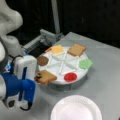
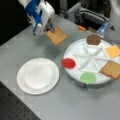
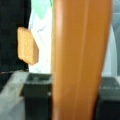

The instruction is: Ingredient selection for cheeseburger or sandwich

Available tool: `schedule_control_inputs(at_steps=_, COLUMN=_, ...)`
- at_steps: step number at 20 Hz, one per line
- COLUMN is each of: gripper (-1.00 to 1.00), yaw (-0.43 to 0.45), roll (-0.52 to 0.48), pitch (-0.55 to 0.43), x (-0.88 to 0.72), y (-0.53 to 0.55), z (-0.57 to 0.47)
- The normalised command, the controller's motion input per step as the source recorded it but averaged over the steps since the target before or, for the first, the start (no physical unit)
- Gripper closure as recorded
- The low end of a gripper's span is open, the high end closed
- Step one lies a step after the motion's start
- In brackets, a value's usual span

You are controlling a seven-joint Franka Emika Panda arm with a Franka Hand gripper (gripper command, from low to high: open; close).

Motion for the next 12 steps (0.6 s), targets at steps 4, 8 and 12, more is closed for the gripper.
schedule_control_inputs(at_steps=4, gripper=1.0, yaw=0.3, roll=-0.176, pitch=0.205, x=0.69, y=-0.19, z=0.04)
schedule_control_inputs(at_steps=8, gripper=1.0, yaw=0.302, roll=-0.103, pitch=0.22, x=0.65, y=-0.25, z=0.02)
schedule_control_inputs(at_steps=12, gripper=1.0, yaw=0.292, roll=-0.08, pitch=0.226, x=0.58, y=-0.32, z=-0.06)
